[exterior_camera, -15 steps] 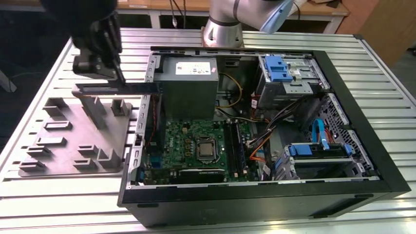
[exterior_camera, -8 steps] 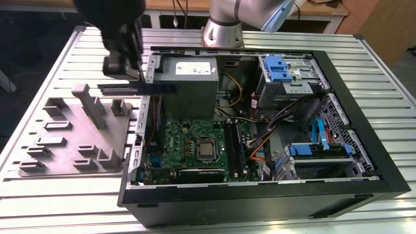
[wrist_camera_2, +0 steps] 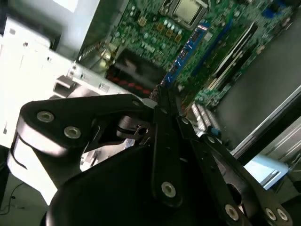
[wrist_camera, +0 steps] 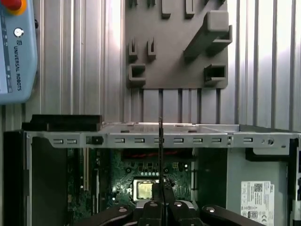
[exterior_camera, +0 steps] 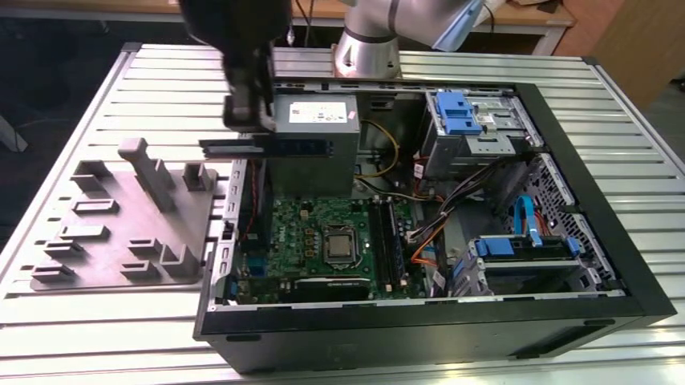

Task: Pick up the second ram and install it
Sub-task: 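Pick up the second ram and move it above second insertion slot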

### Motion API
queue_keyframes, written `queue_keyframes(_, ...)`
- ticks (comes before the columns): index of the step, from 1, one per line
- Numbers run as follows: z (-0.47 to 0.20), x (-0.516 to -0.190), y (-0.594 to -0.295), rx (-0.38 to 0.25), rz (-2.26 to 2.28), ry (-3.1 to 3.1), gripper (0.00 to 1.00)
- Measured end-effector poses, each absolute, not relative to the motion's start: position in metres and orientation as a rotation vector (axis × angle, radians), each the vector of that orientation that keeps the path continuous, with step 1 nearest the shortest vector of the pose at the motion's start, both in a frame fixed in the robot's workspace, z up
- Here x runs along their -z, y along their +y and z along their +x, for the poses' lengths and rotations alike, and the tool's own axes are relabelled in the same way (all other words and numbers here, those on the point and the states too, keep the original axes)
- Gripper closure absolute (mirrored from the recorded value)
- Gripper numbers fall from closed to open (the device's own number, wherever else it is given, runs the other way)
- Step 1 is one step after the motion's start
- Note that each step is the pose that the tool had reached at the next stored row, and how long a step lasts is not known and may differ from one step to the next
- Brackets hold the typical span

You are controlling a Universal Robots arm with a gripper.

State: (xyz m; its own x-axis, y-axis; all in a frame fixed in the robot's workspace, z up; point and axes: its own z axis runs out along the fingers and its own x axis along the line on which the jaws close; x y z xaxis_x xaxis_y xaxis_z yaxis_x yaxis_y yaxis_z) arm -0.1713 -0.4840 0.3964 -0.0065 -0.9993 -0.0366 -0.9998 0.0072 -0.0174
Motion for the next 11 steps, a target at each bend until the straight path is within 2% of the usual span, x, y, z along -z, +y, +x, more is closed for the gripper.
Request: queue_keyframes(11, -0.121, -0.393, -0.484, -0.022, -2.187, 2.202, 0.89)
